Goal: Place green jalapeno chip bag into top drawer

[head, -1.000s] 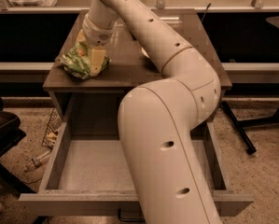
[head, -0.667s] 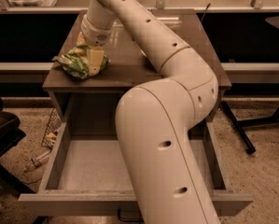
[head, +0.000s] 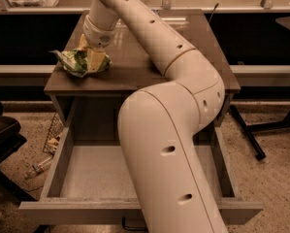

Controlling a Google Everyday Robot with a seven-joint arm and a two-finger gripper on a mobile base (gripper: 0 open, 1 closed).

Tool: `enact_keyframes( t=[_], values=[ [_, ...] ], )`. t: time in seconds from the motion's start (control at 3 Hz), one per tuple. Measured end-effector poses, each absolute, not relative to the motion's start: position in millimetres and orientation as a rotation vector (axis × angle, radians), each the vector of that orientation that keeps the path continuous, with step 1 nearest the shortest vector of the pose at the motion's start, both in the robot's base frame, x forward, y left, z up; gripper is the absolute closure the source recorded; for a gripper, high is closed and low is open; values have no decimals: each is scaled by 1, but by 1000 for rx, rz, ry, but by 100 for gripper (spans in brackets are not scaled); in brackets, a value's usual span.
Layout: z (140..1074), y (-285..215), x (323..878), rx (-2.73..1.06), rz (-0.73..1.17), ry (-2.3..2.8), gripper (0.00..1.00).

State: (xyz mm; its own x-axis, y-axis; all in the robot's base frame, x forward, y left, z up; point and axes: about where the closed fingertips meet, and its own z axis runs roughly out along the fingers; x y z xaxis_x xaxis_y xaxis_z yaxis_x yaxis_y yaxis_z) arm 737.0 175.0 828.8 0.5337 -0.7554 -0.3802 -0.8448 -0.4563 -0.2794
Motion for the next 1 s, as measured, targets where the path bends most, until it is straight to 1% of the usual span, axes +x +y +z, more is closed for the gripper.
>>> enact_keyframes(
  t=[0.33,1.0],
  values=[
    [829,175,737,-2342,279,1305,100],
    [831,173,736,-2336,276,1316,100]
  ],
)
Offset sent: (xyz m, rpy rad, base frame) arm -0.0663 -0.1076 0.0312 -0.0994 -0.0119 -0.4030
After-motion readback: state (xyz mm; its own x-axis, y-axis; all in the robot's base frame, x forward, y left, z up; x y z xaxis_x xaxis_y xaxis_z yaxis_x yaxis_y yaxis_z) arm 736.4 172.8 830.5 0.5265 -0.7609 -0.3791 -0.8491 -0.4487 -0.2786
